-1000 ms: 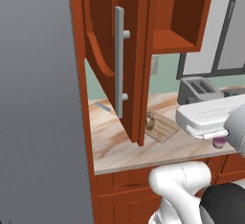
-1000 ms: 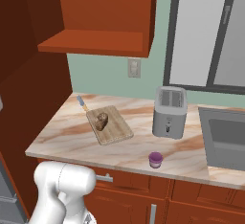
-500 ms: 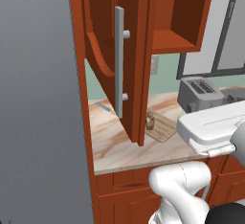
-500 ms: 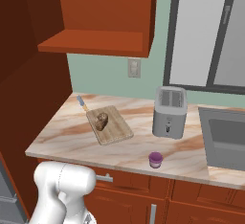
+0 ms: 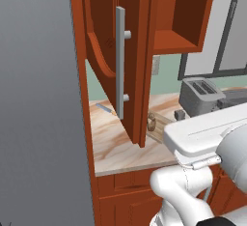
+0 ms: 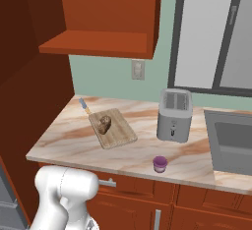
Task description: Pick the bread, place it on the cutting board, pick the jam, place it on the counter, and close the cabinet.
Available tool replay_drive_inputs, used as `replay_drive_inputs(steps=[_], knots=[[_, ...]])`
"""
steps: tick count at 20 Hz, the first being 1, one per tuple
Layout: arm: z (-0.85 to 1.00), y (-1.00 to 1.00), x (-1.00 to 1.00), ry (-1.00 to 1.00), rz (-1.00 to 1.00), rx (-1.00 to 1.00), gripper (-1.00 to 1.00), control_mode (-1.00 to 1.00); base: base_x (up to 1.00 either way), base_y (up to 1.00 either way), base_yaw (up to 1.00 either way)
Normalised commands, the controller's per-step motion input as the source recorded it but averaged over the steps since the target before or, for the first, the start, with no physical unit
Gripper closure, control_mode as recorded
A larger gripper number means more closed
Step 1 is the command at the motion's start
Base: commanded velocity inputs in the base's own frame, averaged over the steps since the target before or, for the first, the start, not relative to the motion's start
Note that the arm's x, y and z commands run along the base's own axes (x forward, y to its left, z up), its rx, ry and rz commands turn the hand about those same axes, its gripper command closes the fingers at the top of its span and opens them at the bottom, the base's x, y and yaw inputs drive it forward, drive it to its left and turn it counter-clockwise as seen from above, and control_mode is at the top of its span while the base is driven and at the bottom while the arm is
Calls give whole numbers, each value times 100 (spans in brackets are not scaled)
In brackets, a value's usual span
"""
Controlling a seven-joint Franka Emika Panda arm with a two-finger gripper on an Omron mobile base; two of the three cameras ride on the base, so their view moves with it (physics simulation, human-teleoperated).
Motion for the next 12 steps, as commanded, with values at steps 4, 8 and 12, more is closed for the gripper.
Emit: replay_drive_inputs(steps=[4, 8, 12], knots=[[-11, 27, 0, -4, 0, 0, -100, -100, 0, 0, 0], [-10, 24, 0, -4, 0, 0, -100, -100, 0, 0, 0], [-8, 23, 0, -4, 0, 0, -100, -100, 0, 0, 0]])
